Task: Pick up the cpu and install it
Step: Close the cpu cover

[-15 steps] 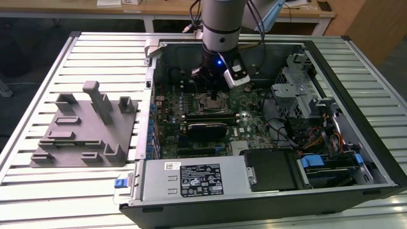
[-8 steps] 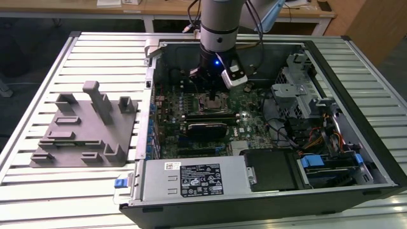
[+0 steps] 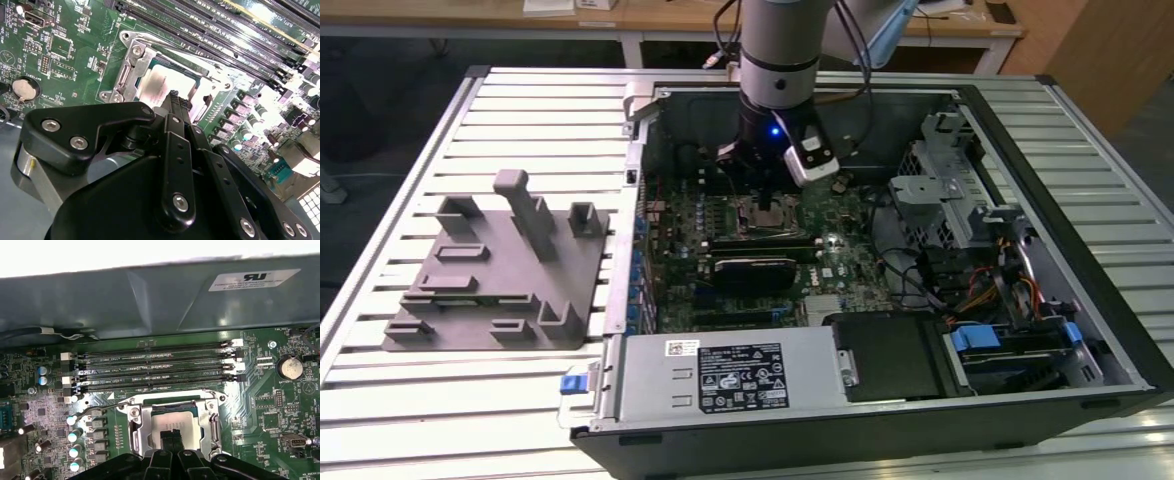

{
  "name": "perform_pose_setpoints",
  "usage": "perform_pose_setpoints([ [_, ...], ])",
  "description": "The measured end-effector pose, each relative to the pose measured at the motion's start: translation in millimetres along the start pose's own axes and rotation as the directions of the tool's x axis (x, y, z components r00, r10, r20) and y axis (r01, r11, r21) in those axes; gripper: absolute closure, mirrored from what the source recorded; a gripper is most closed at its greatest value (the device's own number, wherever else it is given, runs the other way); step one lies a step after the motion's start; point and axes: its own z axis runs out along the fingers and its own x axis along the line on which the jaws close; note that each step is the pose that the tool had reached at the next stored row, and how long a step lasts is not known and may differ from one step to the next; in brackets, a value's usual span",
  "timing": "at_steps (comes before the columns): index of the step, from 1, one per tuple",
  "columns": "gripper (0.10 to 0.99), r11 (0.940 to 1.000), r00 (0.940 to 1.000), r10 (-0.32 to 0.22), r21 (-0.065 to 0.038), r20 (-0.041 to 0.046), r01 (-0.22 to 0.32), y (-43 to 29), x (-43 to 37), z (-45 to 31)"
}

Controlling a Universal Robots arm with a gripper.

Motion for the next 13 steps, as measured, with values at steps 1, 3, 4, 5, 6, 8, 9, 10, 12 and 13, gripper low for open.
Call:
perform_pose_setpoints([
  [1,0.98,1.0,1.0,0.0,0.0,0.0,0.0,0.0,0.4,0.2],
  [3,0.98,1.0,1.0,0.0,0.0,-0.0001,0.0,-0.1,1.5,0.6],
  [4,0.98,1.0,1.0,0.0,0.0,0.0,0.0,-0.2,2.3,0.8],
  [5,0.98,1.0,1.0,0.0,0.0,0.0,0.0,-0.3,3.2,1.0],
  [6,0.98,1.0,1.0,0.0,0.0,0.0001,0.0,-0.4,4.2,1.2],
  [8,0.98,1.0,1.0,0.0,0.0,0.0002,0.0,-0.6,6.4,1.7],
  [9,0.98,1.0,1.0,0.0,0.0,0.0002,0.0,-0.7,7.8,2.1],
  [10,0.98,1.0,1.0,0.0,0.0,0.0002,0.0,-0.9,8.9,2.4],
  [12,0.98,1.0,1.0,0.0,0.0,0.0002,0.0,-1.2,11.7,3.4],
  [13,0.98,1.0,1.0,0.0,0.0,0.0003,0.0,-1.3,12.7,3.9],
])
